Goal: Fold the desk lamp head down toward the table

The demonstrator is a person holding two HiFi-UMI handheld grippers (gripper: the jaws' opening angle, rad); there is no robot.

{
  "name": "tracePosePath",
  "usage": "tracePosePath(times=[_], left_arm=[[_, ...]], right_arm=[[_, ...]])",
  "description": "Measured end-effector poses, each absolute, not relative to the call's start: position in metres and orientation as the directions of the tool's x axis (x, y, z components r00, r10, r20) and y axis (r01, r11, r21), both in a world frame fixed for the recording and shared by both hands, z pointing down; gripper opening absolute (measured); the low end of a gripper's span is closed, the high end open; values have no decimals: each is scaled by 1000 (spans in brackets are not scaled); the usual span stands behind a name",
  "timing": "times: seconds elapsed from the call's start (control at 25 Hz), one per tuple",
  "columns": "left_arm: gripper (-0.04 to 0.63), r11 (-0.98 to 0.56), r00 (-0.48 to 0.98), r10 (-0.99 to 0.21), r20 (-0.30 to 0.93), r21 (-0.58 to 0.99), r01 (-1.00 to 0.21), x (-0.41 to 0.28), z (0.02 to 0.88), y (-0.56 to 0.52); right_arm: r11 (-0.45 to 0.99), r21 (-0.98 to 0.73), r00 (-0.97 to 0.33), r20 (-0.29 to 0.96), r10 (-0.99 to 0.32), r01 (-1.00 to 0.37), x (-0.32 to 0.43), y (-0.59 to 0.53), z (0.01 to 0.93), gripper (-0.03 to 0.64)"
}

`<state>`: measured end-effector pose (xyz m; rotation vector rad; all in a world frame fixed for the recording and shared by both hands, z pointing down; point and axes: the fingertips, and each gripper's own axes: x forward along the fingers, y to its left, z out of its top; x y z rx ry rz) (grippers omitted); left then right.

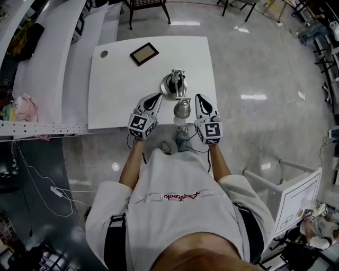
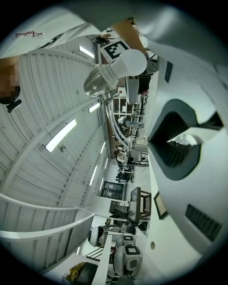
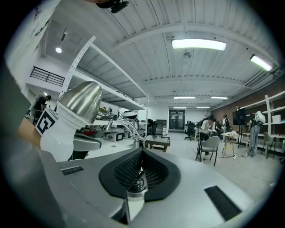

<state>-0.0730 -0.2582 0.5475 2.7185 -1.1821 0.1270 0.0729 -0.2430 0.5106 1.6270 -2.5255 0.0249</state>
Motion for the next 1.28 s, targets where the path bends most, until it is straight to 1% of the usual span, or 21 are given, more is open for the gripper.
tracePosePath(times=[0.48,0.64,0.68,0.76,0.8,1.12,1.28], left_arm=[[20,-669,691,-690,217,174,-723,-61,587,-239],[21,-674,697,-685,213,179,-717,-57,594,-235],[56,-677,702,-680,211,185,-712,-55,596,-236],[263,-680,712,-669,216,209,-703,-51,600,-237],[302,-679,713,-666,219,218,-701,-50,601,-238],[299,-678,712,-668,219,216,-703,-48,606,-251],[301,-698,723,-654,224,188,-691,-38,609,-274]], right_arm=[[438,6,-427,210,-879,-899,68,-217,552,18],[445,-7,-435,231,-870,-895,68,-211,561,20],[448,-9,-437,235,-868,-894,68,-210,562,18],[448,-11,-437,243,-866,-894,71,-208,565,20],[448,-12,-437,246,-865,-894,73,-207,566,18],[451,-11,-439,252,-862,-892,76,-208,566,18],[454,-11,-442,252,-861,-891,77,-210,565,20]])
